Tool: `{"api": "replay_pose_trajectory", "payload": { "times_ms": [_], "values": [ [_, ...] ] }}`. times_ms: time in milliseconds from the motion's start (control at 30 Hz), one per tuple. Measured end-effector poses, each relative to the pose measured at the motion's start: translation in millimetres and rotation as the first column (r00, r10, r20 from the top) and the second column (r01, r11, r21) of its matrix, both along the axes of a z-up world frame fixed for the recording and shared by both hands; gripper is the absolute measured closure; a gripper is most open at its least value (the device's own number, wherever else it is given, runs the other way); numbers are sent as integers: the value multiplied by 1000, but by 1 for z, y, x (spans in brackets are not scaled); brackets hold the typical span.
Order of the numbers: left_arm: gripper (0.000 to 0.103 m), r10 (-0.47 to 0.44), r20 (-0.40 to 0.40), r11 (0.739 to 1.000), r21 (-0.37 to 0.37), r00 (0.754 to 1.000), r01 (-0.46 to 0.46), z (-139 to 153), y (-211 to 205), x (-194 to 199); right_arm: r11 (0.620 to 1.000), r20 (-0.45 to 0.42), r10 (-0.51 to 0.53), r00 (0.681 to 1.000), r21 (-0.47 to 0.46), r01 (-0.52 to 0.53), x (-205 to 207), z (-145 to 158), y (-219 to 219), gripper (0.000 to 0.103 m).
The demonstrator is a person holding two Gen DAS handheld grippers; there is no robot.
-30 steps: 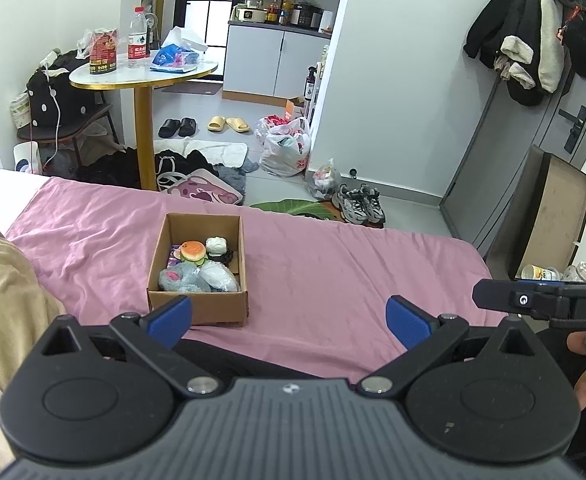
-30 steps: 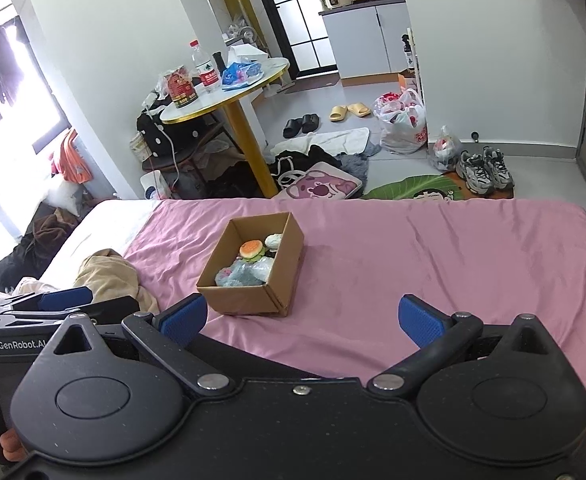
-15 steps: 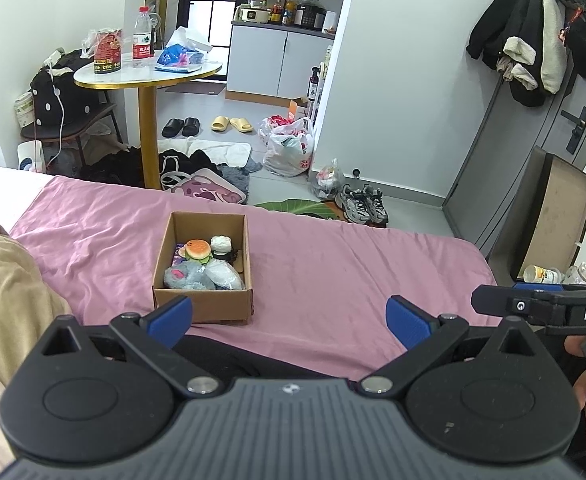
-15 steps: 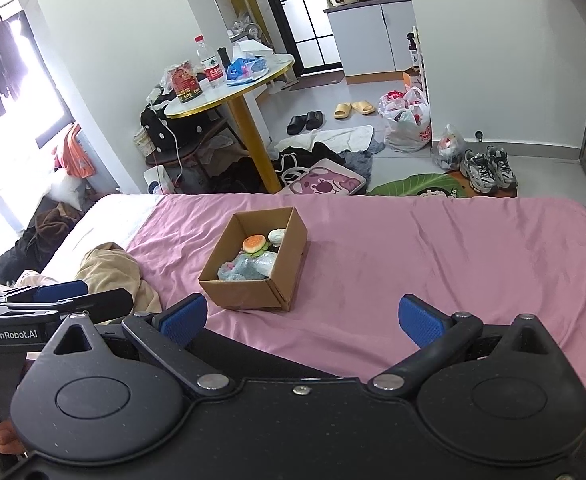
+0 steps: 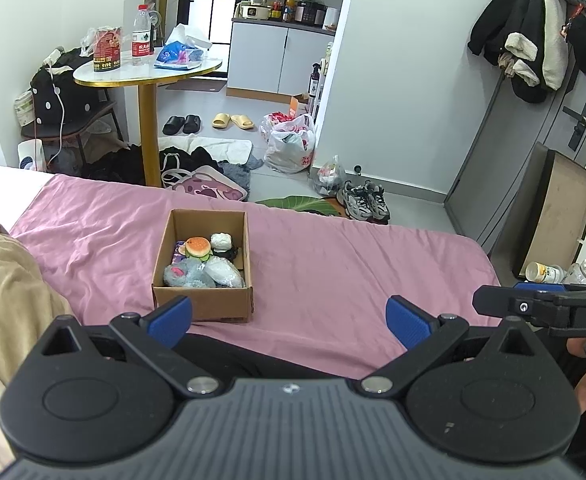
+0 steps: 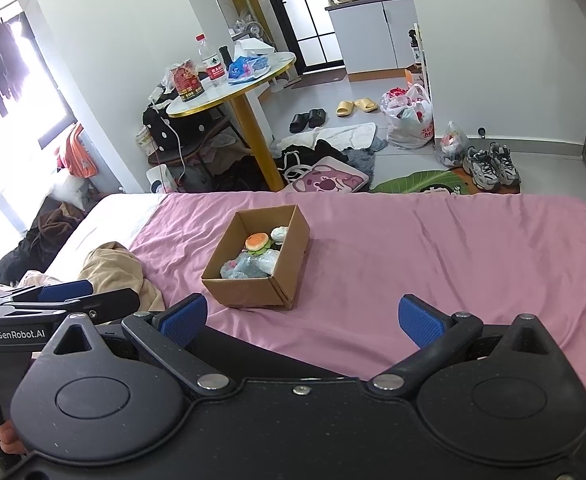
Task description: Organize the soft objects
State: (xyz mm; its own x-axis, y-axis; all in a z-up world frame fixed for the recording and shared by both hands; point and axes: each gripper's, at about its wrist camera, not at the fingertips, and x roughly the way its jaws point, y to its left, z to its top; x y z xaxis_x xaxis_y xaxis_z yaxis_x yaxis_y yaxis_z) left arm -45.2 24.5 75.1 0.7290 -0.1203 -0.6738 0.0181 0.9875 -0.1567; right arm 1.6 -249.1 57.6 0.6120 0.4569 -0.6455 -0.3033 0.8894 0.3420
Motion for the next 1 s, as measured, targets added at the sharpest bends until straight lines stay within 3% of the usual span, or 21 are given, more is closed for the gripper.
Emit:
{"api": "replay_pose_trajectory", "payload": {
  "times_ms": [1000],
  "values": [
    [1,22,5,1000,-13,1000,-21,-5,5,1,999,-11,-2,1000,-51,2,-2,-4,8,0]
  ]
}}
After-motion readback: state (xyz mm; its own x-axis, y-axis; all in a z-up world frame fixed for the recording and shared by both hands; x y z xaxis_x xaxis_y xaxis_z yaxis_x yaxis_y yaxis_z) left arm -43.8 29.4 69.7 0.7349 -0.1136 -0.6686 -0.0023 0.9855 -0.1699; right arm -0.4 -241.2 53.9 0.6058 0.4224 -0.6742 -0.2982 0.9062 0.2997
